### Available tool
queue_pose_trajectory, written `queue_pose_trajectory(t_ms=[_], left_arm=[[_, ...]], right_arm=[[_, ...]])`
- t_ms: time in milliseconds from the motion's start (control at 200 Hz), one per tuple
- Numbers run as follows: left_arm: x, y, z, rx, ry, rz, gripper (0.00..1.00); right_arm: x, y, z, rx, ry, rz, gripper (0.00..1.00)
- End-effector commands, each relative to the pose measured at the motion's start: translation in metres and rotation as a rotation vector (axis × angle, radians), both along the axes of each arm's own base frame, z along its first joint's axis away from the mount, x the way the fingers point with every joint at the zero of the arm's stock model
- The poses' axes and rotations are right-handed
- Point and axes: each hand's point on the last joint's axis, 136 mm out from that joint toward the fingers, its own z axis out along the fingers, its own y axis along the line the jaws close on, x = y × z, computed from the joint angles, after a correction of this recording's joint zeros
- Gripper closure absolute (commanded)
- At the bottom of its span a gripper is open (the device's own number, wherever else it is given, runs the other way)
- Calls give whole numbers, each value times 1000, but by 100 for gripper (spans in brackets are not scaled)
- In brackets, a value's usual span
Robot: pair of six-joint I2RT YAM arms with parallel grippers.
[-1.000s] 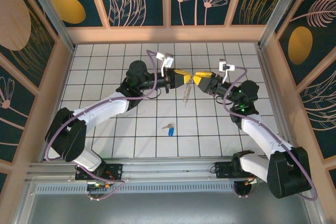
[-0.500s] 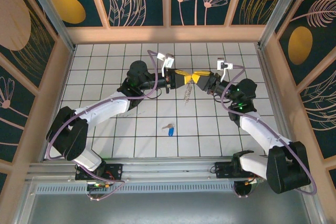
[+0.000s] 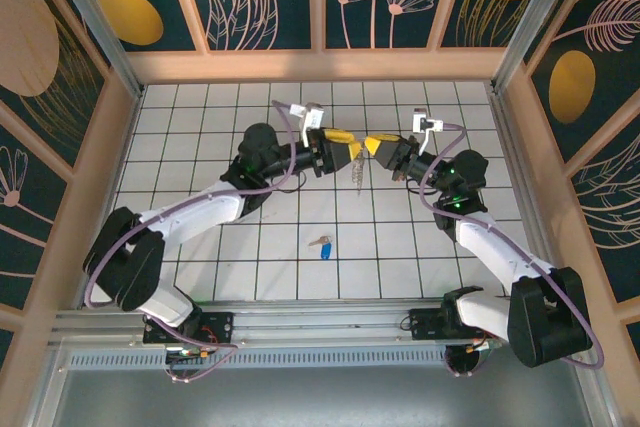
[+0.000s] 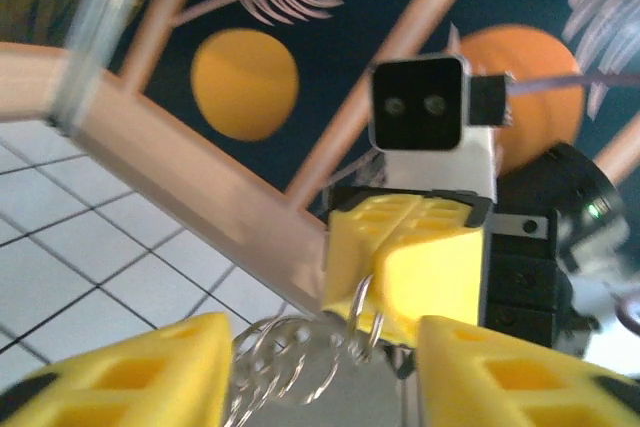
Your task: Put the keys on the keyring
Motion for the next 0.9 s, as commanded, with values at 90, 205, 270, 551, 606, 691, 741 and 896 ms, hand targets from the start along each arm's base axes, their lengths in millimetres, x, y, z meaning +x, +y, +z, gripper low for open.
queue_pose_trajectory(t_ms=[90, 205, 270, 551, 606, 691, 741, 896], left_arm=[[9, 39, 26, -181, 20, 216, 43], [5, 35, 25, -217, 51, 167, 47], [4, 32, 25, -241, 67, 141, 50], [4, 25, 19, -327, 123, 80, 61], [4, 23, 19, -334, 129, 71, 62], [4, 20, 17, -343, 136, 59, 64], [4, 17, 17, -342, 138, 50, 64], [3, 10, 16, -342, 139, 34, 65]], right_arm=[[-2, -6, 22, 107, -22, -69, 100], [2, -7, 24, 156, 6, -115, 100], [3, -8, 25, 192, 22, -136, 100], [6, -14, 26, 320, 84, -213, 100], [7, -12, 27, 325, 90, -212, 100], [7, -8, 27, 325, 94, -200, 100], [8, -5, 27, 327, 95, -195, 100], [9, -1, 26, 326, 99, -184, 100]])
